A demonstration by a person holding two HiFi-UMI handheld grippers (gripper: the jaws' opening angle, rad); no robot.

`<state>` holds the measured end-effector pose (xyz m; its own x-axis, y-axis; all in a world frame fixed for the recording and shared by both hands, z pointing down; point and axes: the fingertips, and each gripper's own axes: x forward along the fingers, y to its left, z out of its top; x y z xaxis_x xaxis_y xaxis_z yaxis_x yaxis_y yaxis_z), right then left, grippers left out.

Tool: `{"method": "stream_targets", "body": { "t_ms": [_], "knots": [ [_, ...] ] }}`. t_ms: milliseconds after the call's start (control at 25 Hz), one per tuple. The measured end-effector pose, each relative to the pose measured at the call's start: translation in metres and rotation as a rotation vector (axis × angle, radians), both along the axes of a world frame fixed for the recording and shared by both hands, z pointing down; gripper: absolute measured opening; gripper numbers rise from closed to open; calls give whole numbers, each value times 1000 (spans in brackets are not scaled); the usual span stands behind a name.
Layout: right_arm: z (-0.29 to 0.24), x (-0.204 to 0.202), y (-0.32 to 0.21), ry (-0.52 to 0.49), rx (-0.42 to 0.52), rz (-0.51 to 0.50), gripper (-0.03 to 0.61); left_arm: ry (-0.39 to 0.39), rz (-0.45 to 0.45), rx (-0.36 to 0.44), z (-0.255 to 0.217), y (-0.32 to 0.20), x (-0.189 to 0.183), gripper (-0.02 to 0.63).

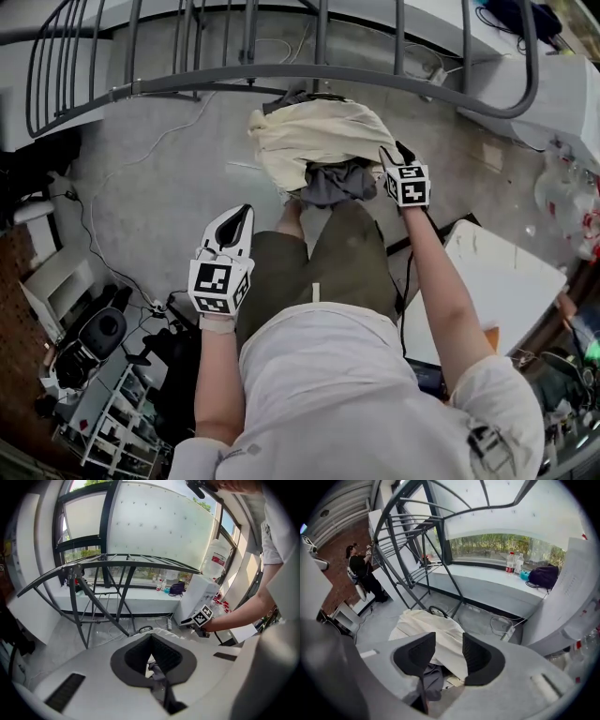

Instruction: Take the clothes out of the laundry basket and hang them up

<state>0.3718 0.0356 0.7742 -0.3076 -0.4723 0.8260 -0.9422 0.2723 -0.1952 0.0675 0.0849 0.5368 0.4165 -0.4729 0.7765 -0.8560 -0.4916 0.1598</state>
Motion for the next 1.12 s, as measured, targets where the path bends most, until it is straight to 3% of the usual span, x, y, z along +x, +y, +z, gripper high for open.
{"method": "stream_targets", "body": {
  "t_ms": [400, 680, 840, 1000, 1120],
  "knots": [
    [137, 13, 1, 181, -161, -88, 196, -72, -31, -119, 64, 7, -47, 2],
    [206, 34, 4, 216, -263, -27, 230, -106, -15, -177, 97, 24, -63, 2],
    [214, 46, 7, 214, -296, 62, 229, -122, -12, -195, 100, 41, -70, 2],
    [195, 54, 10, 261, -250, 59, 80, -117, -31, -173, 95, 55, -71, 2],
    [174, 50, 10, 247, -208, 34, 23, -94, -33, -154, 90, 48, -69, 2]
  ]
}}
